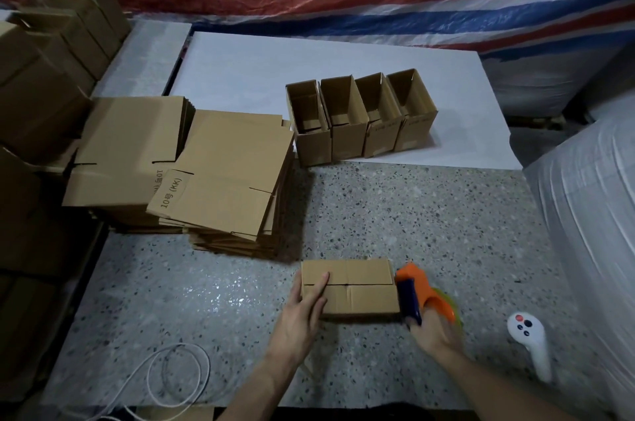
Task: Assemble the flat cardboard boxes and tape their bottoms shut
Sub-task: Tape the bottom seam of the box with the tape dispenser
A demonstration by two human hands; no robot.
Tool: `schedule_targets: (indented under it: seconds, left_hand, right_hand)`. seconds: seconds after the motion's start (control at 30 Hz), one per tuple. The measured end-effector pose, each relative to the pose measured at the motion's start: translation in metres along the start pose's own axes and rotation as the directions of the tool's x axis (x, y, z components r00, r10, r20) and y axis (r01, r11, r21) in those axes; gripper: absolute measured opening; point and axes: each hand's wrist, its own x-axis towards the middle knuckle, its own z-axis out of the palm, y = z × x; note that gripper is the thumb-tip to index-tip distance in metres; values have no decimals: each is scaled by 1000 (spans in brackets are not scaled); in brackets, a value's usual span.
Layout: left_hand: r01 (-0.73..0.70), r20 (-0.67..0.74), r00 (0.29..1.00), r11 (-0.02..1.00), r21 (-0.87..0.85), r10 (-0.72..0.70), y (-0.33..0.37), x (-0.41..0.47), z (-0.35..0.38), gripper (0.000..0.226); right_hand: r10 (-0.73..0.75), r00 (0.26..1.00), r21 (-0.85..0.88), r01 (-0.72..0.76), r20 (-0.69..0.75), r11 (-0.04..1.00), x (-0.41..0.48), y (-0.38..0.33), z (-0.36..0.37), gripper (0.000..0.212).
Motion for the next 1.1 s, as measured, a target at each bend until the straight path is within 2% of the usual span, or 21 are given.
schedule_targets:
  seconds: [0.07, 0.13, 0.23, 0.33, 0.4, 0.43, 0.53, 0.6, 0.7, 0.73, 0.77, 0.83, 0.9, 0.97, 1.03, 1.1]
  left_hand:
    - [3, -3, 1000, 1000, -12, -3, 2, 0, 2, 48]
    - [12, -12, 1000, 1000, -29, -12, 5, 2, 3, 48]
    - [16, -16, 1000, 999, -50, -17, 4, 4, 2, 48]
    - [11, -46, 999, 997, -77, -14, 5, 5, 3, 47]
    - [-1, -74, 997, 996, -89, -5, 5, 5, 6, 46]
    - [-12, -96, 995, 995, -96, 2, 4, 5, 7, 44]
    - [0, -153, 988, 997, -81, -13, -2, 5, 13, 31]
    - [14, -162, 986, 997, -76, -27, -4, 5, 16, 32]
    - [41, -155, 985, 984, -175, -69, -7, 7, 18, 27]
    - [81, -132, 983, 952, -294, -125, -5, 8, 18, 24]
    - [147, -86, 974, 869, -471, -212, -3, 8, 15, 24]
    - [274, 80, 939, 590, -760, -333, 3, 7, 6, 36]
    - [365, 215, 903, 400, -841, -371, 6, 7, -3, 47]
    - [398, 274, 892, 340, -852, -359, 4, 9, -8, 52]
    - [417, 302, 893, 360, -834, -334, 1, 10, -12, 58]
    - [430, 318, 892, 391, -814, -320, -1, 12, -15, 49]
  right_hand:
    - [-16, 999, 90, 20, -45, 996, 5, -5, -17, 27]
    - [-102, 989, 221, 123, -103, 968, 7, -11, -42, 22]
    - [-289, 928, 372, 361, -236, 855, -6, -31, -89, 9]
    - [-448, 850, 463, 527, -277, 713, -27, -61, -129, 17]
    - [-526, 825, 497, 552, -207, 670, -37, -84, -142, 39]
    - [-556, 818, 493, 548, -148, 675, -39, -95, -143, 43]
    - [-644, 763, 405, 574, 51, 712, -38, -124, -129, 33]
    - [-643, 752, 325, 577, 146, 749, -31, -134, -118, 33]
    - [-620, 763, 315, 553, 180, 771, -22, -139, -114, 35]
    - [-619, 766, 323, 549, 176, 771, -21, -139, -115, 35]
    - [-625, 760, 325, 555, 175, 766, -20, -140, -116, 35]
    - [-640, 747, 316, 573, 179, 756, -21, -139, -115, 34]
    - [-653, 738, 297, 594, 169, 748, -20, -139, -113, 33]
    - [-658, 736, 291, 601, 161, 744, -19, -137, -112, 34]
    - [-654, 740, 317, 590, 153, 742, -20, -135, -111, 36]
    - [-648, 748, 354, 574, 141, 739, -22, -134, -111, 39]
